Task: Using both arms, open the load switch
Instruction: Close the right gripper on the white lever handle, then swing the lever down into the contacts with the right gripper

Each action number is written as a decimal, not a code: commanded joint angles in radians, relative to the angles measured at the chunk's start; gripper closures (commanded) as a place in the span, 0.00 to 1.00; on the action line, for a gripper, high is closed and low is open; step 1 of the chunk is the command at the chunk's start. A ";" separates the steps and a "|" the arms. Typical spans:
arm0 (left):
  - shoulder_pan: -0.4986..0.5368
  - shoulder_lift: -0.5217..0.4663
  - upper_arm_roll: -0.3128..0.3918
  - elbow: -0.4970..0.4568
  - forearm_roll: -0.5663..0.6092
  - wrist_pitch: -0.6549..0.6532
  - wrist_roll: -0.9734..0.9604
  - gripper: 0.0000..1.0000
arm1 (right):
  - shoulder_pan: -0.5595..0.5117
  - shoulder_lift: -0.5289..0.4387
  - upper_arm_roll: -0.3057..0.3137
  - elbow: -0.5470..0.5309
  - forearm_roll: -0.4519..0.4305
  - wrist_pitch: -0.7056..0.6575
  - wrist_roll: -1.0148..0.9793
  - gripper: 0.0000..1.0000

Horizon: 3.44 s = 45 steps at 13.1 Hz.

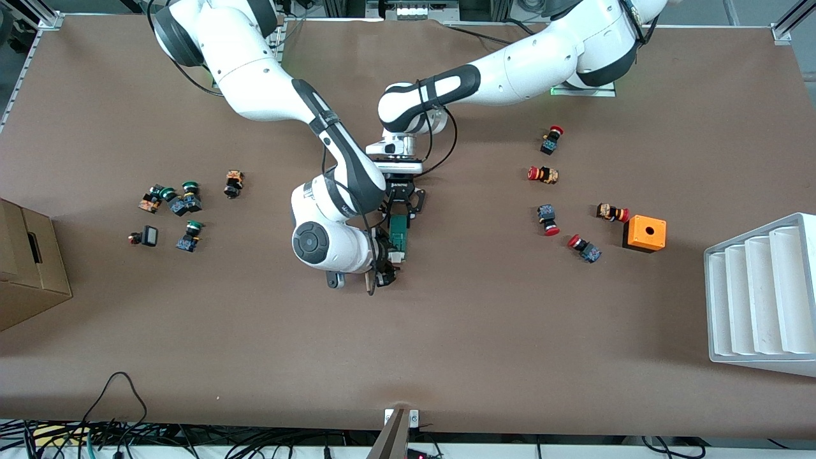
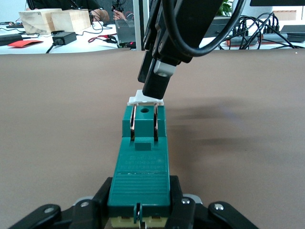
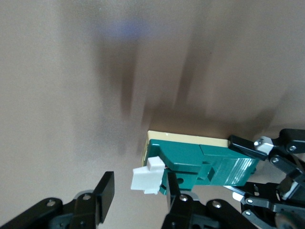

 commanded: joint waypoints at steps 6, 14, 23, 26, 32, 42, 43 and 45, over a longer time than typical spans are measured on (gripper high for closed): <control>-0.018 0.041 0.025 0.052 0.026 0.062 -0.002 0.72 | 0.013 0.069 -0.013 0.095 0.021 -0.027 0.044 0.48; -0.023 0.041 0.025 0.091 0.024 0.063 0.005 0.72 | 0.011 0.069 -0.004 0.093 0.021 -0.067 0.096 0.55; -0.024 0.041 0.025 0.094 0.024 0.063 0.008 0.72 | 0.020 0.057 0.007 0.081 0.010 -0.070 0.117 0.78; -0.024 0.041 0.025 0.095 0.024 0.063 0.008 0.75 | 0.025 0.041 0.007 0.064 0.008 -0.070 0.114 0.78; -0.024 0.041 0.025 0.094 0.024 0.063 0.009 0.85 | 0.025 -0.015 0.019 0.000 -0.004 -0.070 0.111 0.79; -0.024 0.041 0.025 0.095 0.024 0.065 0.009 0.85 | 0.023 -0.078 0.044 -0.074 -0.033 -0.073 0.106 0.78; -0.024 0.041 0.025 0.095 0.024 0.067 0.009 0.85 | 0.022 -0.087 0.044 -0.083 -0.037 -0.081 0.103 0.78; -0.024 0.041 0.025 0.095 0.024 0.067 0.009 0.85 | 0.019 -0.119 0.045 -0.120 -0.038 -0.085 0.082 0.78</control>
